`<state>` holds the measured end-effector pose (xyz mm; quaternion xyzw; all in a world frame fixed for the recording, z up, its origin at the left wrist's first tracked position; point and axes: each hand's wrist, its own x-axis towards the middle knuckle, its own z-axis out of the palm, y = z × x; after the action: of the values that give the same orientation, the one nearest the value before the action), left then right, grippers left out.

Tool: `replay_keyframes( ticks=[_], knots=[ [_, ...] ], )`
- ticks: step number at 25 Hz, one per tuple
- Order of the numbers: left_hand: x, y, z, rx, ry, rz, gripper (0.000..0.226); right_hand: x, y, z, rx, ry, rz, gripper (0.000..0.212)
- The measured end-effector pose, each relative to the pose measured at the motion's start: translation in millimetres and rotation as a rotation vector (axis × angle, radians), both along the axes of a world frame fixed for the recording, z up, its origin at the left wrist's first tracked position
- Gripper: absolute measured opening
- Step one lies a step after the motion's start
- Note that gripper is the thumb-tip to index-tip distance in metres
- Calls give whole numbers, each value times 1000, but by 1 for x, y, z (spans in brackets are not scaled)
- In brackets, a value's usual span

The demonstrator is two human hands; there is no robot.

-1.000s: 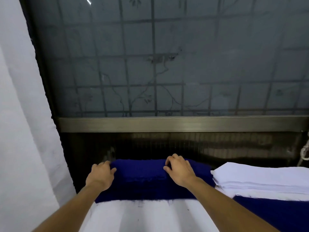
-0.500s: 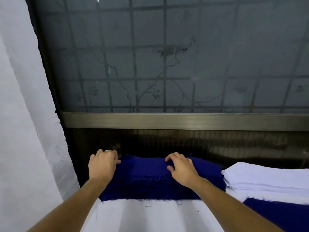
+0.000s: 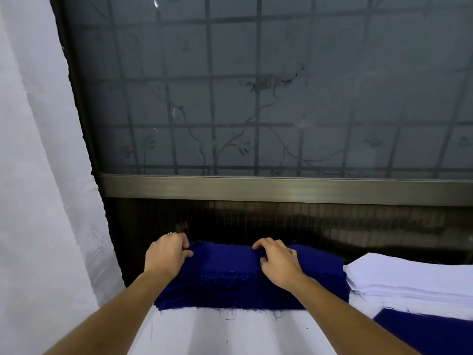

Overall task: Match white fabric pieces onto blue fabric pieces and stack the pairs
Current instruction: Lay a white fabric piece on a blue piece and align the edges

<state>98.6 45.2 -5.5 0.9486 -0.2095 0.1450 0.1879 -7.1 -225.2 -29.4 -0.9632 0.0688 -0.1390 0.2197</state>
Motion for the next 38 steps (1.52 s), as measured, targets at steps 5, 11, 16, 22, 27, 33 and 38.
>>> replay_keyframes(
  ticks=[5,11,16,22,27,33,38],
  knots=[
    [4,-1,4,22,47,-25,5,12,0,2,31,-19,-66,33],
    [10,8,4,-33,100,-28,16,28,4,4,7,-33,-63,28],
    [11,13,-1,33,49,-3,30,29,5,4,48,-149,-69,9],
    [12,8,-5,204,-93,44,49,27,8,5,-45,-268,-44,6],
    [-2,-53,8,219,-210,-313,53,21,8,3,-111,-367,40,6],
    [-15,-96,15,125,-120,-342,10,18,0,-2,-118,-375,51,7],
    [-17,-94,18,146,-133,-354,18,16,-12,-1,-182,-313,25,23]
  ],
)
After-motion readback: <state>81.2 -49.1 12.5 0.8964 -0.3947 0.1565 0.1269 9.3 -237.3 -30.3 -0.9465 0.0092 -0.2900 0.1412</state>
